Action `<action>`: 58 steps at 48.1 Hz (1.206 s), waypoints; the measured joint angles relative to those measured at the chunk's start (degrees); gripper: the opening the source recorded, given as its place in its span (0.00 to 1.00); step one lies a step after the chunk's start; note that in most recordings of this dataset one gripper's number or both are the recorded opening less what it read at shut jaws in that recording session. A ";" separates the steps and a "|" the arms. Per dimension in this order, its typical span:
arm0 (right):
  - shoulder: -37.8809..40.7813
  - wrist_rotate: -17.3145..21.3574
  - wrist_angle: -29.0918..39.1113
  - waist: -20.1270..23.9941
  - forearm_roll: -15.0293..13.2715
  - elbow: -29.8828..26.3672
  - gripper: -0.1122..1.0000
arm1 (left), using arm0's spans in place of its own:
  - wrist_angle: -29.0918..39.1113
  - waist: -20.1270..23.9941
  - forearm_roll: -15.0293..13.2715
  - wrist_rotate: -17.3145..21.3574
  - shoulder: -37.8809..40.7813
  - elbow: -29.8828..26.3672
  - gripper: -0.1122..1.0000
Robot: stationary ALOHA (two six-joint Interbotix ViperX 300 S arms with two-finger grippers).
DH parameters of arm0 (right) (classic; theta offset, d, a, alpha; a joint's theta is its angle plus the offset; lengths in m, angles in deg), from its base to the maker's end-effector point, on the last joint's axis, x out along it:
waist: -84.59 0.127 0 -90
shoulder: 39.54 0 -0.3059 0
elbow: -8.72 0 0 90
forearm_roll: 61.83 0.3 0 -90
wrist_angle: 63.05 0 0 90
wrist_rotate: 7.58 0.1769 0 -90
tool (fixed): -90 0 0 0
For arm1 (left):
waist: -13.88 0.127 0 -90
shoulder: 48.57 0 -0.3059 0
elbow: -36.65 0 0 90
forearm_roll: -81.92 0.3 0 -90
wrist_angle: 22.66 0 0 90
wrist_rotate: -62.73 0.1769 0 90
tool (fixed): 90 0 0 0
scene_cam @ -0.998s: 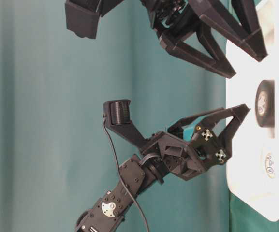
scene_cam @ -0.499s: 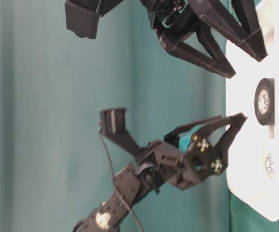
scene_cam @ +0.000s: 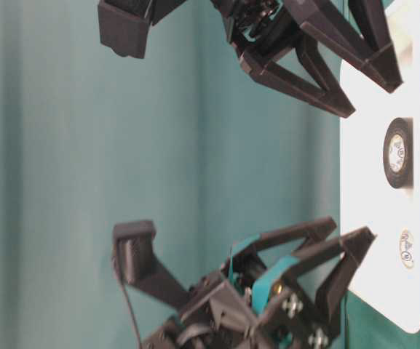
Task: Put the tape alternately from left to right into the white case.
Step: 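Release the black roll in the tray and withdraw the left gripper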
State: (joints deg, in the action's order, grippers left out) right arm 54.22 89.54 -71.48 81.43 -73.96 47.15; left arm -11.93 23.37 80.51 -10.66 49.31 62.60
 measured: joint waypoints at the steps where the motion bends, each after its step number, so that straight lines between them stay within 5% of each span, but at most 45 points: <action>1: 0.00 0.00 -0.09 0.00 0.00 0.00 0.73 | 0.00 -0.26 0.09 -0.35 -0.35 0.35 0.99; 32: 0.00 0.00 -0.09 0.00 -0.09 -0.09 0.73 | -1.05 -5.89 0.00 -9.84 -8.26 8.88 0.99; 58: 0.00 2.20 0.79 0.70 0.00 1.05 0.73 | -2.20 -6.06 0.09 -9.93 -8.26 9.76 0.98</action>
State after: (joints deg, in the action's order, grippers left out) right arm 54.22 91.74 -70.69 82.13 -73.96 48.20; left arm -14.13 17.31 80.60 -20.60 41.05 72.36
